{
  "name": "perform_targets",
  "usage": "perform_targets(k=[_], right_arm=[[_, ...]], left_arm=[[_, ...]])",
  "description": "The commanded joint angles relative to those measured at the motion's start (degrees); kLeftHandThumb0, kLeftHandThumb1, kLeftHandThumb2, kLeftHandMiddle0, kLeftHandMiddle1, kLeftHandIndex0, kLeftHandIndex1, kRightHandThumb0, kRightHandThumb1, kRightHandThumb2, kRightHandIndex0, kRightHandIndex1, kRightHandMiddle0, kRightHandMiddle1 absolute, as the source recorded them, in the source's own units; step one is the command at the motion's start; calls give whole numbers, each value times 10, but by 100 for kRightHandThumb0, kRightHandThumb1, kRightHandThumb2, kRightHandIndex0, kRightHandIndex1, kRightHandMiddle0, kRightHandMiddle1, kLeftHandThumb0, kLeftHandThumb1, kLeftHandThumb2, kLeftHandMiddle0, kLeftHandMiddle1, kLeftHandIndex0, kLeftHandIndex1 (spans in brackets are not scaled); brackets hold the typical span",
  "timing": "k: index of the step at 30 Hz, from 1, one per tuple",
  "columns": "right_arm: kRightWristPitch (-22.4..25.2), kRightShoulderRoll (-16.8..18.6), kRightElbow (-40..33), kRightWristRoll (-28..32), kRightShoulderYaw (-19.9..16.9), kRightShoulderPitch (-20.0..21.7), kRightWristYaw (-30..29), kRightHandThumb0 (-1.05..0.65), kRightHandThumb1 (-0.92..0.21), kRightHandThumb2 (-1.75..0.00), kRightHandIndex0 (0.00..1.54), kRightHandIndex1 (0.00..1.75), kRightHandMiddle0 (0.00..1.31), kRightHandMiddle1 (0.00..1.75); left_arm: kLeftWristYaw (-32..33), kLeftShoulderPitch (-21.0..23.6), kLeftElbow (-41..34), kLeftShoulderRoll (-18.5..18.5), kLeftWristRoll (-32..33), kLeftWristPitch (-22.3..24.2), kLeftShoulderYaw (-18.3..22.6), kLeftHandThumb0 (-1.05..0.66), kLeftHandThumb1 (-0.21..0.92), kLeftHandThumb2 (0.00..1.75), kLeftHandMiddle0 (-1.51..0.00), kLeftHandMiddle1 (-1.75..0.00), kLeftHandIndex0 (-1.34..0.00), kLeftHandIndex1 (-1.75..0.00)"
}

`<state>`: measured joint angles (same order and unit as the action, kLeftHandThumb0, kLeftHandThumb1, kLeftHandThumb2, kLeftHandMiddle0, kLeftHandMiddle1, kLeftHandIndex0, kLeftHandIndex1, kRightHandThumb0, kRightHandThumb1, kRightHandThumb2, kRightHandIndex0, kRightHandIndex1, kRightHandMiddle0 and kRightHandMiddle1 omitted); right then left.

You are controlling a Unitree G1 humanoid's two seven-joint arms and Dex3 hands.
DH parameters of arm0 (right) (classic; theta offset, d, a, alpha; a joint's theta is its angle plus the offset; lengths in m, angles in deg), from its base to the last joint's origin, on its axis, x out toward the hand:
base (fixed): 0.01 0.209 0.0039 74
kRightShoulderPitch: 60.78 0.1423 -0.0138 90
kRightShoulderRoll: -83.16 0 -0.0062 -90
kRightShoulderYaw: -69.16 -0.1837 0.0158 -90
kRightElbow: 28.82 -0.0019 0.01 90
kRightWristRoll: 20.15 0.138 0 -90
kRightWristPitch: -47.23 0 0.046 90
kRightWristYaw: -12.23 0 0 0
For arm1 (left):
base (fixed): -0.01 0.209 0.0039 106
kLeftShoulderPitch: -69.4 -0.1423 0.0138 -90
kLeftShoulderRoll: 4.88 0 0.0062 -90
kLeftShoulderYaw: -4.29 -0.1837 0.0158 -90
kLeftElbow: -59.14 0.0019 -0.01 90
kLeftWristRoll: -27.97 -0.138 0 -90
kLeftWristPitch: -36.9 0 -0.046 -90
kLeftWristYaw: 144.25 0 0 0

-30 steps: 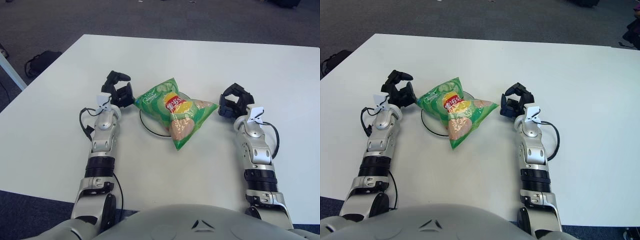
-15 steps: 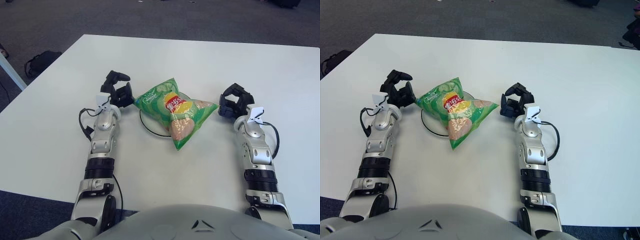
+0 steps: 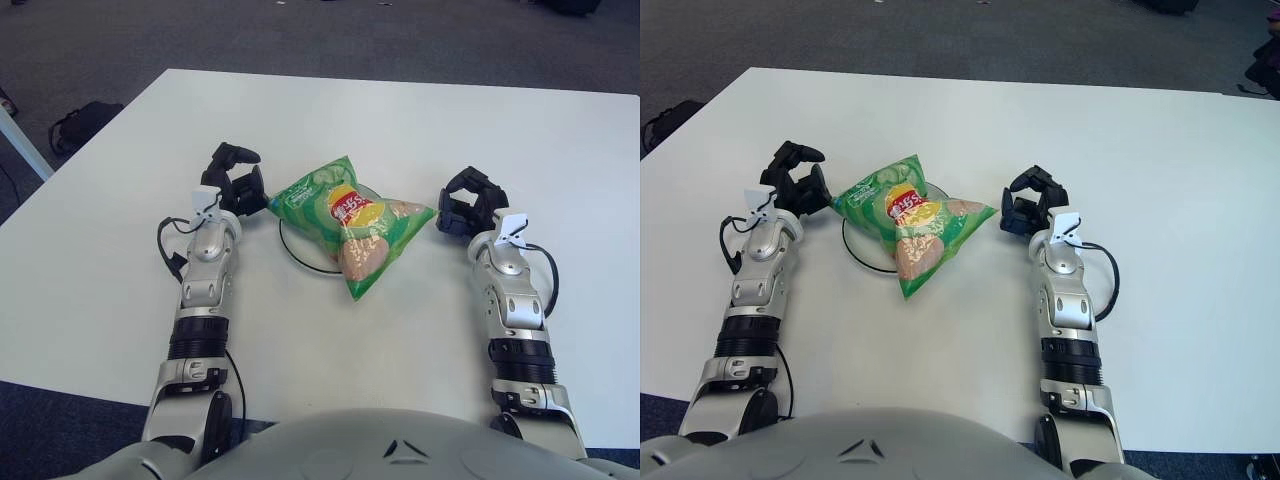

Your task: Put the snack into the plate.

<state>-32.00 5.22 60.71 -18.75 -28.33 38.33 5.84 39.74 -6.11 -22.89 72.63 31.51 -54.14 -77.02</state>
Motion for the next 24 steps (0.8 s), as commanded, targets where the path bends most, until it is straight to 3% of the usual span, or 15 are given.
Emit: perform_targets(k=[1,24], right_arm=[[18,6,12,6,-3,-27,3,-49,-30,-133,124,175,63,175],[11,10,15,4,-3,-26,4,-49,-30,-134,124,175,63,175]], left_arm=[[2,-5,1,0,-1,0,1,-44,43,117,-116,-175,-52,-175],[4,-3,7,2,-1,1,6,-44,43,118,-116,-175,-53,-175]])
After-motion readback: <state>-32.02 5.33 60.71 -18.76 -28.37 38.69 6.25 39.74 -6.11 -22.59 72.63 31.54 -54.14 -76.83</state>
